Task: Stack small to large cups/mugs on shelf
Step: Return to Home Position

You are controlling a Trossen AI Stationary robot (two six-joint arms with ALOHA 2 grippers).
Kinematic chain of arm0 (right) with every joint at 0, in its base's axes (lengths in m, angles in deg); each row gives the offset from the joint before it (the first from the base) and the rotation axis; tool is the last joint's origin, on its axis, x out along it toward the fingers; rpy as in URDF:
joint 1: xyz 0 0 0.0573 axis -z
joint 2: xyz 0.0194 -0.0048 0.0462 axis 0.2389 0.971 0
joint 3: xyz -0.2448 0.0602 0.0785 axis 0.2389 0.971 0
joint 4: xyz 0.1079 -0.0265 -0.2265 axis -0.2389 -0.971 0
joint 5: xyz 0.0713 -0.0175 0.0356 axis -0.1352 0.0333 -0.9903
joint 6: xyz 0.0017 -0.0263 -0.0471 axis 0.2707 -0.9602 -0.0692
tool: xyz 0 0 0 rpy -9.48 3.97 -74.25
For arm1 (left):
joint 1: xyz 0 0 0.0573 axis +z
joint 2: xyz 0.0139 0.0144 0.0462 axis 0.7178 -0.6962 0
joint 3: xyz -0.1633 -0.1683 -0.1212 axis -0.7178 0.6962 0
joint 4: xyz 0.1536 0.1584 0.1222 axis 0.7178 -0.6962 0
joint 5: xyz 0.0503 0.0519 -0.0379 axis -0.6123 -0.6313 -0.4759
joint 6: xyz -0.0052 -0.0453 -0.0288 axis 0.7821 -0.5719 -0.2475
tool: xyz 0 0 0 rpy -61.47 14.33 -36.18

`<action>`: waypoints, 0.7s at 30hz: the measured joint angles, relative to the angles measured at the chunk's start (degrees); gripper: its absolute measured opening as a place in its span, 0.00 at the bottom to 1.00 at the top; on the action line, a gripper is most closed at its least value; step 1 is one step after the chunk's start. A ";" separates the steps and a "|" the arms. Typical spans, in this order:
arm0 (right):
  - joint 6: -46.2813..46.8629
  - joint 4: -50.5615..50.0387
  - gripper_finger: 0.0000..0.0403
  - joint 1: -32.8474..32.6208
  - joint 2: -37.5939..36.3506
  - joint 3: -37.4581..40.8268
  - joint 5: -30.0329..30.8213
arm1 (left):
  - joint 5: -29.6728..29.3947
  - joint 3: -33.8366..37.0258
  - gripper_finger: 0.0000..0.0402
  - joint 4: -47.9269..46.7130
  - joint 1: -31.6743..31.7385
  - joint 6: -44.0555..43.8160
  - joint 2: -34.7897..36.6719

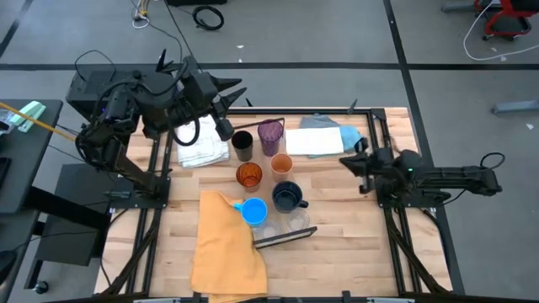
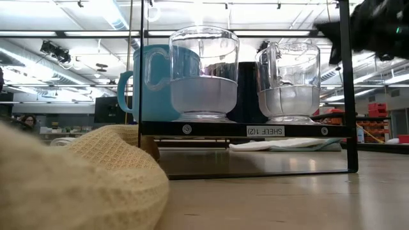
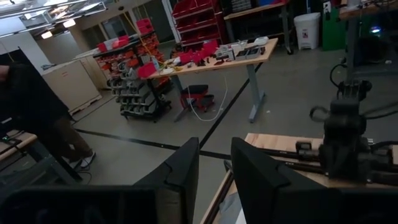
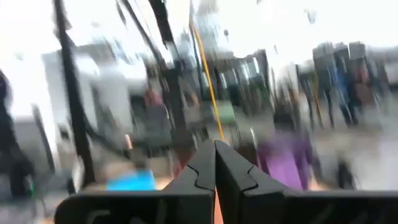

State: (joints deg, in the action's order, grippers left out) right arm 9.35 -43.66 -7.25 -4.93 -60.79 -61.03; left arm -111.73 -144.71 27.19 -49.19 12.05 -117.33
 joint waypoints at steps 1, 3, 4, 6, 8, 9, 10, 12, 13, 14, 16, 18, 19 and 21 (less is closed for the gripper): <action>-0.43 3.74 0.02 0.00 -0.04 0.00 -0.65 | 0.01 0.01 0.26 -0.02 0.00 0.00 0.00; -2.26 10.85 0.01 0.00 -0.08 -0.04 -1.04 | 0.01 0.01 0.26 -0.04 0.00 0.00 -0.02; -3.82 13.67 0.01 0.00 -0.13 -0.04 -1.12 | -0.01 0.01 0.26 -0.02 0.00 0.00 -0.02; -7.05 16.82 0.01 0.08 -0.24 -0.04 -0.63 | -0.01 0.01 0.26 -0.02 0.00 -0.02 0.00; -8.74 16.44 0.01 0.39 -0.95 -0.04 0.69 | 0.01 0.01 0.26 -0.04 0.00 -0.02 -0.02; -8.93 16.38 0.01 0.57 -1.38 -0.04 1.01 | 0.01 0.00 0.26 -0.04 0.00 -0.04 -0.02; -9.30 16.43 0.01 0.75 -1.96 -0.04 1.21 | 0.00 0.01 0.26 -0.02 0.00 -0.04 -0.01; -10.17 16.41 0.00 0.97 -3.47 -0.04 1.22 | 0.01 0.01 0.26 -0.04 0.00 -0.04 0.00; -10.54 16.35 0.00 1.11 -4.37 -0.04 1.22 | 0.01 0.01 0.26 -0.10 0.00 -0.04 -0.01; -10.73 16.05 0.00 1.25 -5.51 -0.04 1.21 | 0.01 0.01 0.26 -0.26 0.00 -0.01 -0.02; -10.92 15.11 0.01 1.33 -7.99 -0.04 1.22 | 0.01 0.00 0.26 -0.52 0.01 0.02 -0.02; -11.14 13.64 0.01 1.31 -10.85 -0.04 1.21 | 0.01 0.01 0.26 -1.00 0.31 0.00 0.00; -11.42 12.28 0.01 1.31 -12.20 -0.04 1.22 | -0.01 0.01 0.26 -1.39 0.35 0.00 0.00; -11.53 10.00 0.00 1.44 -12.33 -0.04 1.24 | -0.01 0.01 0.26 -1.63 0.54 0.02 0.00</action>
State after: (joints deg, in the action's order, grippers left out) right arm -2.17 -33.66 -5.82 -17.26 -60.83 -59.79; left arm -111.74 -144.69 25.56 -48.65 12.07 -117.34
